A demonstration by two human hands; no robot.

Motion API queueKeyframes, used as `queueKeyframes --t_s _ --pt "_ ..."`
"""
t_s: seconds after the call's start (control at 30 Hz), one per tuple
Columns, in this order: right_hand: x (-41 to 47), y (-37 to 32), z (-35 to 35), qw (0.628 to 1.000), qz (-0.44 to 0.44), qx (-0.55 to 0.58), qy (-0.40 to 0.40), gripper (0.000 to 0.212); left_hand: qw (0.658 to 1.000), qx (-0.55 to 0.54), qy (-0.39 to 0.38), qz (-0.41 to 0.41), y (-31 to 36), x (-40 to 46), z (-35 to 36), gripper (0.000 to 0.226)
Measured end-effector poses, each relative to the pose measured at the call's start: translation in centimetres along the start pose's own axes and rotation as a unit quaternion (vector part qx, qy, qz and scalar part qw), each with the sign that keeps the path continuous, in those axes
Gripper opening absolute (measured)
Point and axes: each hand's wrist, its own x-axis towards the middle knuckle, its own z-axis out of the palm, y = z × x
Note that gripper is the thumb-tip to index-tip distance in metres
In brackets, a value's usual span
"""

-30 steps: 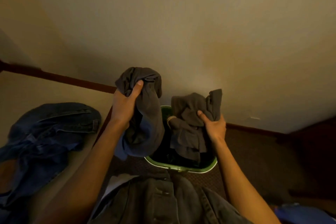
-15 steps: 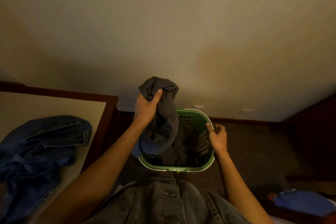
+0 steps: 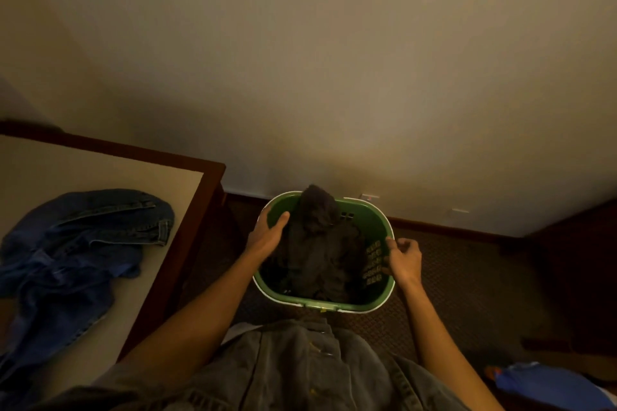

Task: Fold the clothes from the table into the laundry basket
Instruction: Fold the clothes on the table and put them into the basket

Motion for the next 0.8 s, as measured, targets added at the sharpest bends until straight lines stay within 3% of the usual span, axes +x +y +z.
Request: queueKeyframes --t_s 0.27,0.43,0.6,0.8 --pt "-1.2 -0.7 5.3 0.996 -0.016 -0.04 -0.075 0.026 1.0 -0.003 0.023 -0.019 -4.8 -3.4 -2.8 0.048" --pt "-3.7 -1.3 9.4 0.987 -0.02 -0.06 -0.148 0.024 0.996 -0.023 0.074 -0.032 -6.7 -7.1 -6.7 0.046" --pt "-6.5 -1.4 14.0 0.969 -0.024 -0.087 -0.23 0.022 0.981 -0.026 0.194 -0.001 -8.8 -11.6 -11.5 0.038" --pt "-11.5 -2.7 19.8 0.944 -0.07 -0.128 -0.296 0.022 0.926 0.056 0.373 -0.007 -14.2 -17.0 -18.3 0.033"
